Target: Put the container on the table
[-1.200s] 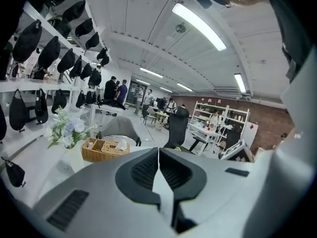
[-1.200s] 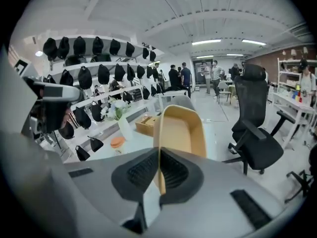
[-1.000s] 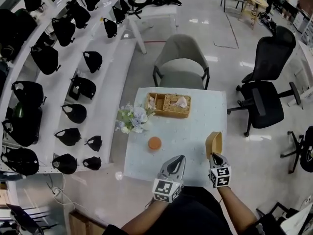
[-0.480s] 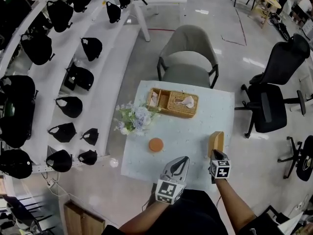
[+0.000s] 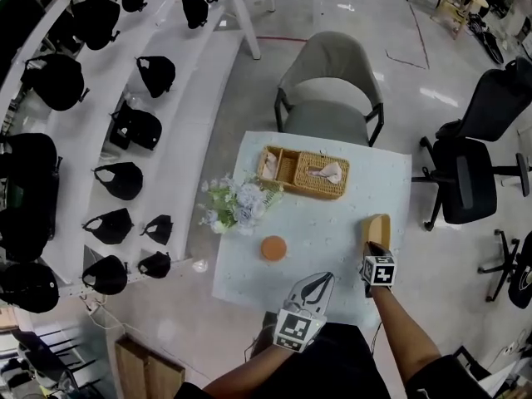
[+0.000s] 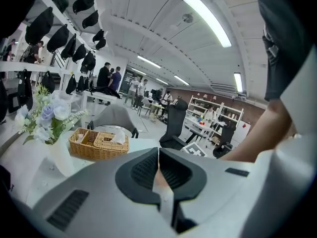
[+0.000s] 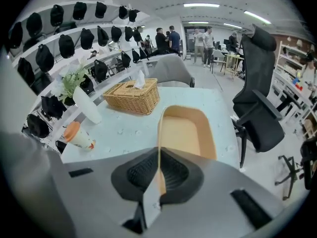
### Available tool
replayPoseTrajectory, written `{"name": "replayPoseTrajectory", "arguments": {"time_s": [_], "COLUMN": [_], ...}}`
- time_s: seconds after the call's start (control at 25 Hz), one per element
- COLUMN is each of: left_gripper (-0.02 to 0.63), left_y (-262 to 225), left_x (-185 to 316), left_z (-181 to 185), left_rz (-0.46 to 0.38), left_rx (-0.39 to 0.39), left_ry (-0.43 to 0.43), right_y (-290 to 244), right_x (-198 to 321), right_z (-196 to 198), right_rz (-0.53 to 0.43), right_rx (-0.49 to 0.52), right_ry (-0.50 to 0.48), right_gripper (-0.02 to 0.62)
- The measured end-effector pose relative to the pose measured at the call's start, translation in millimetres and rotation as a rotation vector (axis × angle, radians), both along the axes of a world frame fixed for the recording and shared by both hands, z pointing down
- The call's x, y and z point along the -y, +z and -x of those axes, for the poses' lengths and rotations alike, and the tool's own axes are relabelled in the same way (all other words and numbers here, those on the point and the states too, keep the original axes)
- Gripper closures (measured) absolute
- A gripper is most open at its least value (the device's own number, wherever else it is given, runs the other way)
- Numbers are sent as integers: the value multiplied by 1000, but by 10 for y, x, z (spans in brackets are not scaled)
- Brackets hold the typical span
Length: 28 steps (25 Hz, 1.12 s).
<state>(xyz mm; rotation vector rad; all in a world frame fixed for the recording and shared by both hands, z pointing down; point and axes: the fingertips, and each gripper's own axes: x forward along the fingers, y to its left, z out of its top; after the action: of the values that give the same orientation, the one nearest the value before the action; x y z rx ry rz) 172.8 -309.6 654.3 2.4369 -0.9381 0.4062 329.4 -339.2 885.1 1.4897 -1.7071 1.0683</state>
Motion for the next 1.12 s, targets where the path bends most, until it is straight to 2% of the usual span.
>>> {"name": "replayPoseTrajectory", "arguments": {"time_s": [0.28, 0.4, 0.6, 0.72, 0.96, 1.12], "left_gripper": [594, 594, 594, 594, 594, 594], "left_y": [70, 130, 150, 131, 88, -9], "left_x": [73, 83, 142, 186, 221, 238], "left_z": [94, 134, 170, 180, 271, 322], "left_rz": [18, 29, 41, 33, 24, -4], "left_rx": [5, 15, 4, -8, -10, -10], "left_ry": [-14, -9, -24, -39, -51, -74], "right_y": [177, 239, 263, 256, 123, -108], "right_x": [162, 226, 358, 374, 292, 227], "right_z": [63, 94, 74, 65, 84, 70], "right_rz": [38, 41, -21, -33, -42, -88], "right_rx": [-10, -4, -10, -16, 22, 42], "right_ry": [-18, 12, 63, 66, 81, 49], "right_gripper": [580, 577, 570, 538, 537, 559]}}
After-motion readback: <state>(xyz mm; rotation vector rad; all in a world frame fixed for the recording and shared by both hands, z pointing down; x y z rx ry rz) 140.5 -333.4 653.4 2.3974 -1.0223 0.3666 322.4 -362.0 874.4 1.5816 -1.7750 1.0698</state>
